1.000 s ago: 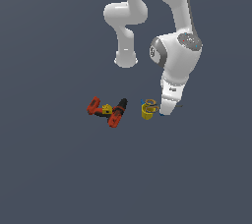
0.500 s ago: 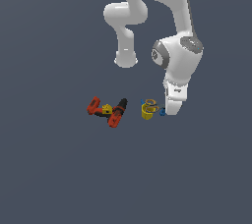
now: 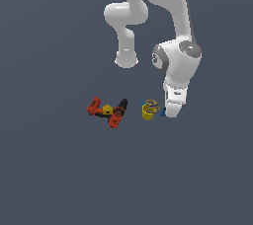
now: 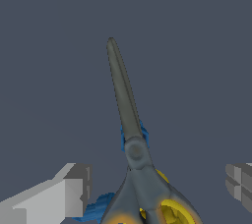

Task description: Pick up a designated object from a clutter of objects.

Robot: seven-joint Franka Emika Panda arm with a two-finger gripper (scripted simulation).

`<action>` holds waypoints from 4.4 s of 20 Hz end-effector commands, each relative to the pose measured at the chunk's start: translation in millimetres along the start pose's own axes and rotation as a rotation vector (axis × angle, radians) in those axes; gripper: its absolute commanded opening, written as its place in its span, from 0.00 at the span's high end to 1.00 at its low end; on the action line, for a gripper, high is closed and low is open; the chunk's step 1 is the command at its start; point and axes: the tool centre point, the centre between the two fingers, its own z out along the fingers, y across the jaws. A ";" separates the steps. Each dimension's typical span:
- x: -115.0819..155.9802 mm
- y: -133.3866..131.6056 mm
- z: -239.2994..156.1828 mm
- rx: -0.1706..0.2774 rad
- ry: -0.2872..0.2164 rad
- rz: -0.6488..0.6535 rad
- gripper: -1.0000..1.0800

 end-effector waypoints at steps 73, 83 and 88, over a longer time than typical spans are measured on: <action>53.3 120.7 -303.5 0.000 0.001 -0.003 1.00; 58.0 131.3 -327.4 0.000 0.000 -0.003 1.00; 58.7 132.9 -330.7 0.000 0.000 -0.003 1.00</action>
